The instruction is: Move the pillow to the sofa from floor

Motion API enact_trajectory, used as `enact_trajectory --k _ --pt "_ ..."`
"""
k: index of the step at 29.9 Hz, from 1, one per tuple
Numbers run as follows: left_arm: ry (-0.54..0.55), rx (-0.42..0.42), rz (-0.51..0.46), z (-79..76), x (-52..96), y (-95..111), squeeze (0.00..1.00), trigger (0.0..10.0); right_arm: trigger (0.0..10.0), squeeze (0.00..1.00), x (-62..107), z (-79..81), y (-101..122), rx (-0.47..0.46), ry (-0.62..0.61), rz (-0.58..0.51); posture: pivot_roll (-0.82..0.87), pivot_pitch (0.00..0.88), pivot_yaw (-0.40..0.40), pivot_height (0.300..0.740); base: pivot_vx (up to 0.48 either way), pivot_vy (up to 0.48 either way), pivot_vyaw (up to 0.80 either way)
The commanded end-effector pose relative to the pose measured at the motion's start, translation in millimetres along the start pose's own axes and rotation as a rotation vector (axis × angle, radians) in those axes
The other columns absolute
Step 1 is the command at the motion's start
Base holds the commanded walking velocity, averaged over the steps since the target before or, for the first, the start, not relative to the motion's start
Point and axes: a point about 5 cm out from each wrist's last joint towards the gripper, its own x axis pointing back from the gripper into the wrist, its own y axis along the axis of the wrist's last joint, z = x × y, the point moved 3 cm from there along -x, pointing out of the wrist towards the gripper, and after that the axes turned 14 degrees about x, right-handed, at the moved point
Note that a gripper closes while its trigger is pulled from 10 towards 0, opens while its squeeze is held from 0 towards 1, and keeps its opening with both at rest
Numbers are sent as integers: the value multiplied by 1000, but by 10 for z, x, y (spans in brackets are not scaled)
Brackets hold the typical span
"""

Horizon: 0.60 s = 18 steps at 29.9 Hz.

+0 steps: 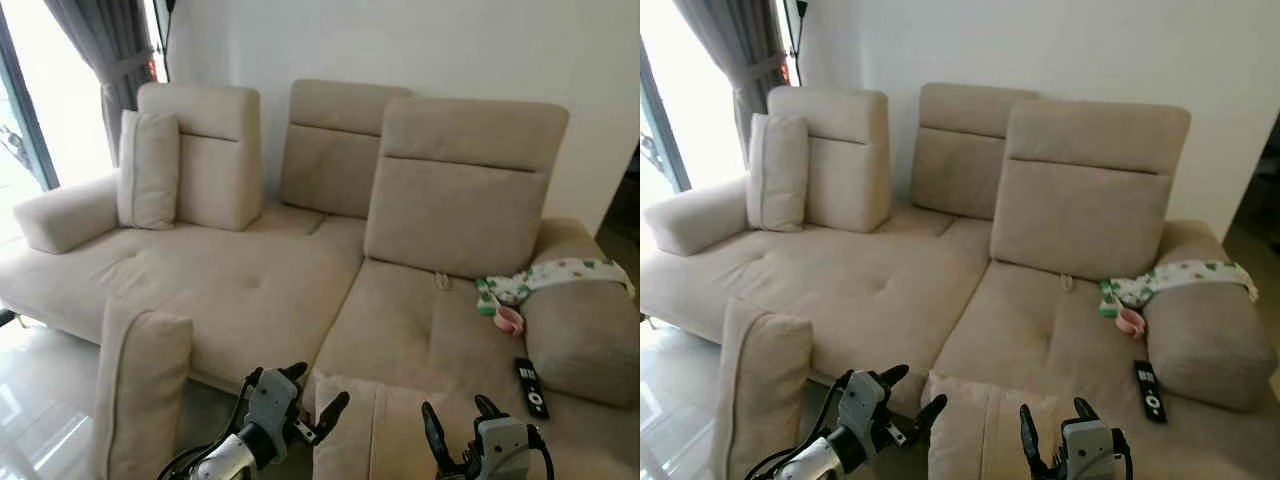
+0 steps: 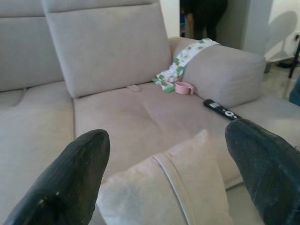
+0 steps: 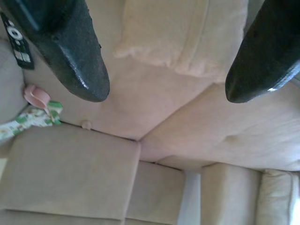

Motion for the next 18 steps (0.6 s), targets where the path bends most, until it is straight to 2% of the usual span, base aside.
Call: enact_trajectory --k 1,18 --pt "-5 -12 8 -4 9 -22 0 10000 10000 0 2 -7 17 2 -2 -6 42 0 27 578 0 0 0" --pt "-24 -26 14 -30 6 -38 0 10000 10000 0 35 -31 -35 0 -7 12 36 0 32 523 0 0 0"
